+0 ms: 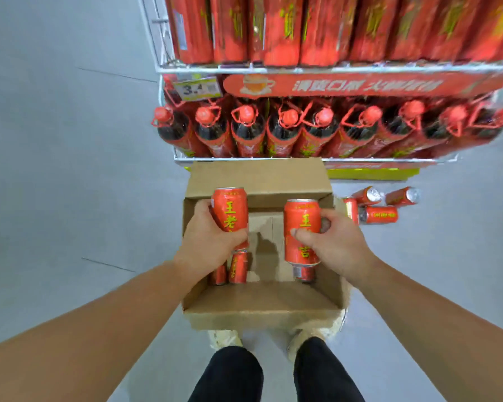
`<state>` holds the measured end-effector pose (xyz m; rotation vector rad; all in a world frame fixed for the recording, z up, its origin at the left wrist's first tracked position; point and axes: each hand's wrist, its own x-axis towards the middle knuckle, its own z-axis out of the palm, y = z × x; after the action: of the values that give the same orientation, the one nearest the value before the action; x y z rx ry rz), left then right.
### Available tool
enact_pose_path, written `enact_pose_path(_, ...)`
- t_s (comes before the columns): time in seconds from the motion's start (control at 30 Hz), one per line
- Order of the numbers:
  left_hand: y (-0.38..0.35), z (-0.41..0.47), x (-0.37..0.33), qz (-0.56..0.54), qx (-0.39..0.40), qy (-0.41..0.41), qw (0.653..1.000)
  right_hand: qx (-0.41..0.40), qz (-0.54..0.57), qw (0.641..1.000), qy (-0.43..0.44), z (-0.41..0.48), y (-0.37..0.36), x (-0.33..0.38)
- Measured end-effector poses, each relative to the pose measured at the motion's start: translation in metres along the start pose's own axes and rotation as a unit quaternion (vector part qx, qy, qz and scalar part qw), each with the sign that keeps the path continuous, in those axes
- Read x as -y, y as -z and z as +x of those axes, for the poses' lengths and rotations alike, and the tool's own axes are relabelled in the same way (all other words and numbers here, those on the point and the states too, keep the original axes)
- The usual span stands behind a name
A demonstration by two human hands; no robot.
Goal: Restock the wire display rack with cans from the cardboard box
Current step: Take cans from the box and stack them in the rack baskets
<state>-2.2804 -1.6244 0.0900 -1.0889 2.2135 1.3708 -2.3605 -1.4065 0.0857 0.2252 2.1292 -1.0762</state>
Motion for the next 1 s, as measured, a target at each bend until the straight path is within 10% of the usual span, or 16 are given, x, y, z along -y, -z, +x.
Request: enact_pose_path(1.0,0.313,-0.311,-0.461,-0.089,-0.087,-0.409,0.904,-0.287,0.057,0.898,0.328,-0.395,0.271,0.466)
